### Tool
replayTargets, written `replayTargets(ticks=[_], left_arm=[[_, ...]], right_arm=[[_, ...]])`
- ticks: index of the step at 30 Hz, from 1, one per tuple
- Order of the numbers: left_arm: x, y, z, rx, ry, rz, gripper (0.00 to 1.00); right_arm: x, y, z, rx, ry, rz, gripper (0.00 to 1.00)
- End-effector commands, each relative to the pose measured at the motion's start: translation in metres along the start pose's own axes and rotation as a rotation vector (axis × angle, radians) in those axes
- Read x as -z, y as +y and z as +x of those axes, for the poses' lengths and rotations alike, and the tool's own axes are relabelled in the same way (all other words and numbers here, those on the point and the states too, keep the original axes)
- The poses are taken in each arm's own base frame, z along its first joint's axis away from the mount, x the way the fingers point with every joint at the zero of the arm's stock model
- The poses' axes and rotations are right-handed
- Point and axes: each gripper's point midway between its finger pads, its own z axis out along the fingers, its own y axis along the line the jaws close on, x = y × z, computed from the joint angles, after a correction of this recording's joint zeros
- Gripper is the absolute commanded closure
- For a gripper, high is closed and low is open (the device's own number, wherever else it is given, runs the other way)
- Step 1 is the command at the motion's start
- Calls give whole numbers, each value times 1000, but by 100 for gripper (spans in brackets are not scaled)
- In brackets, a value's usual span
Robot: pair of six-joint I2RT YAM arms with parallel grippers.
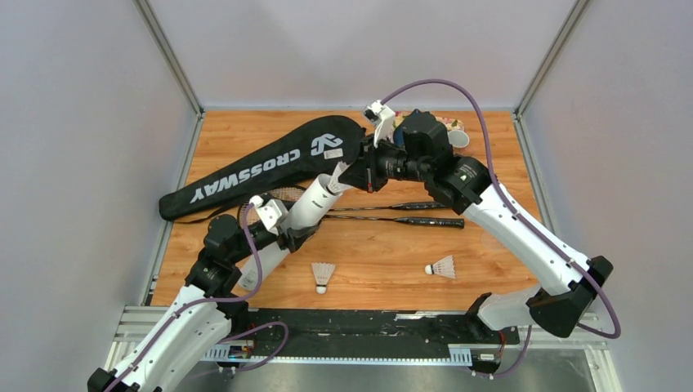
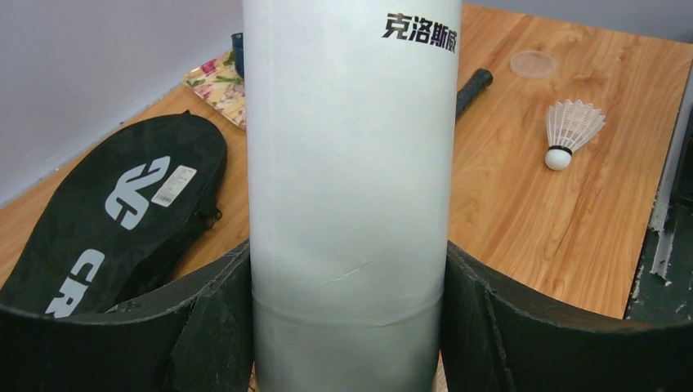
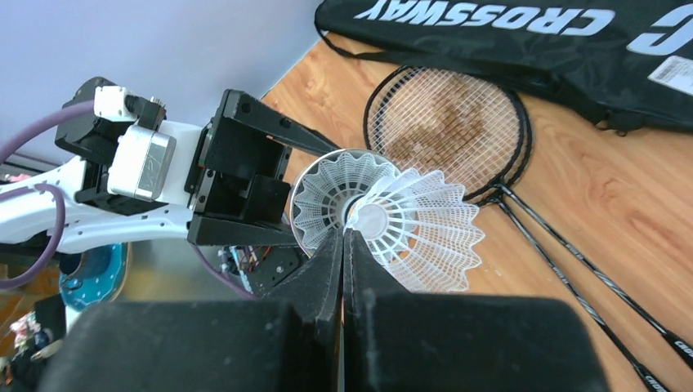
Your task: Pack up the badminton gear
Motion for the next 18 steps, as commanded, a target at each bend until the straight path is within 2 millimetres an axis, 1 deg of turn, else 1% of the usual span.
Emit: replayTargets(ticks=[1,2,3,4,5,6,7,8,9,10,11,12,13,14,15,16,17,18], left_arm=[[0,-6,-19,-13,-55,38,82],[0,-6,-19,-13,-56,39,82],[0,-7,-19,-13,-56,44,82],[0,-7,-19,-13,-56,44,82],[0,-7,-20,-14,-57,47,82],[1,-7,-20,-16,-58,44,82],[1,-6,-20,-17,-59,41,82],[1,-7,-20,-17,-59,42,82],[1,-7,-20,-19,-60,39,82],[2,-7,-20,-19,-60,39,82],[2,-6,-20,-21,-61,36,82],[2,-6,-20,-20,-61,34,82],[3,-6,-21,-23,-67,30,83],[3,-6,-22,-23,-72,28,83],[4,-6,-24,-27,-83,26,83],[4,-5,-25,-30,-91,20,83],[4,-6,-26,-28,-95,23,83],[5,-6,-27,-27,-98,24,83]], right_arm=[[-4,27,-4,-23,4,-107,100],[-6,34,-4,-33,5,-150,100],[-13,35,1,-82,24,-170,100],[-16,39,1,-107,31,-193,100],[-18,47,0,-118,36,-246,100],[-21,49,2,-142,50,-264,97],[-27,51,4,-187,68,-286,91],[-25,58,6,-202,89,-334,84],[-27,60,8,-231,100,-351,63],[-28,61,9,-271,101,-369,57],[-26,65,12,-296,118,-403,54],[-24,63,11,-318,112,-408,47],[-26,58,16,-344,114,-406,44],[-25,51,14,-401,115,-404,42],[-23,52,14,-410,115,-431,38],[-23,52,15,-406,94,-480,37],[-18,53,7,-443,71,-496,36],[-16,55,4,-437,52,-512,33]])
